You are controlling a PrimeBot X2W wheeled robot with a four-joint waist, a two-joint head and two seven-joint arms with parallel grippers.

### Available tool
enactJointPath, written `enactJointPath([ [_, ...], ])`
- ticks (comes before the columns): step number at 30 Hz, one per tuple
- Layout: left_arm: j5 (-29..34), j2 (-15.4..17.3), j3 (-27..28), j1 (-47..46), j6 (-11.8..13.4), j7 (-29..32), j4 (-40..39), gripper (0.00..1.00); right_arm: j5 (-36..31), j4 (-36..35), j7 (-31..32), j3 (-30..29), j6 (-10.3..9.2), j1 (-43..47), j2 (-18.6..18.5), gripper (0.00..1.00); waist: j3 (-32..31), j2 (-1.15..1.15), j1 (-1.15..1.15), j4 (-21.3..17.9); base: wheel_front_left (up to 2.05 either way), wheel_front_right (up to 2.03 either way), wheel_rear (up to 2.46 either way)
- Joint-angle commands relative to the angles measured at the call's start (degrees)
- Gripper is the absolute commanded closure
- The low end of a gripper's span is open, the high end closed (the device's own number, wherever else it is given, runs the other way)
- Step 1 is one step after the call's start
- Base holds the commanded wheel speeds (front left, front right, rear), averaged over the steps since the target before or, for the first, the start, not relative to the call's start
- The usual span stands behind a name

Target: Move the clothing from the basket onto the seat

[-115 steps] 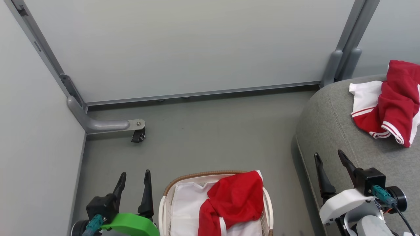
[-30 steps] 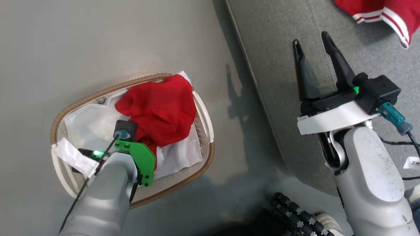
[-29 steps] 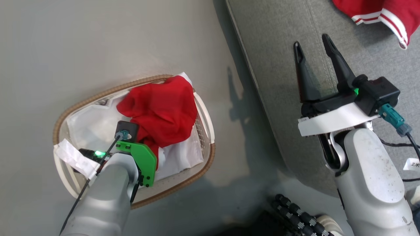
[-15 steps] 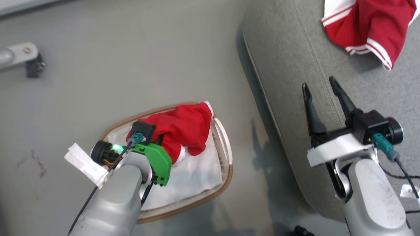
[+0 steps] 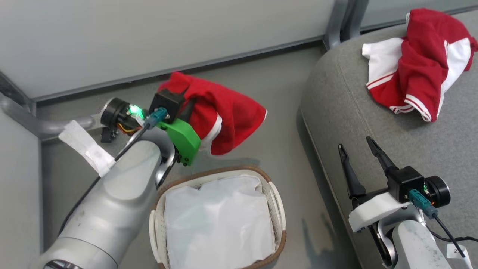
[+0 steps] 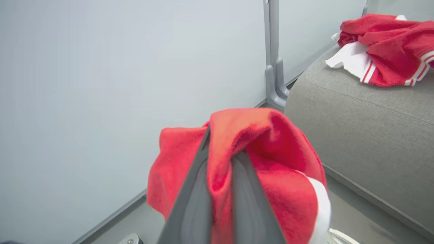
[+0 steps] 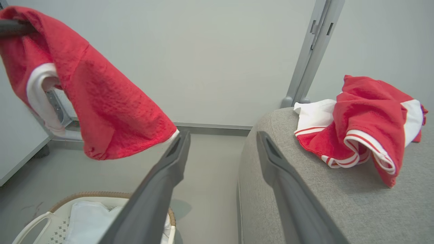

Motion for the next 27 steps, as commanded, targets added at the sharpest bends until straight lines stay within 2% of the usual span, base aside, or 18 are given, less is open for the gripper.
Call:
enactJointPath([
  [1, 0.4, 0.6, -0.3, -1.5, -0.2, -0.2, -1.4, 1.00, -0.4, 0.2, 0.0, 0.2, -0.08, 1.5, -0.2, 0.00, -8.5, 0.00, 0.00, 3.1, 0.00, 0.00, 0.00],
  [12, -1.3, 4.7, -2.3, -11.8, -0.2, 0.5, -8.6, 1.00, -1.1, 0.0, 0.0, 2.6, -0.08, 0.6, -0.2, 0.00, -12.3, 0.00, 0.00, 2.8, 0.00, 0.00, 0.00],
  [27, -3.7, 3.8, -5.8, -14.6, -0.2, 0.1, -13.9, 1.00, -2.5, 1.5, 0.0, 7.7, -0.08, -4.4, -0.2, 0.00, -13.1, 0.00, 0.00, 3.6, 0.00, 0.00, 0.00],
])
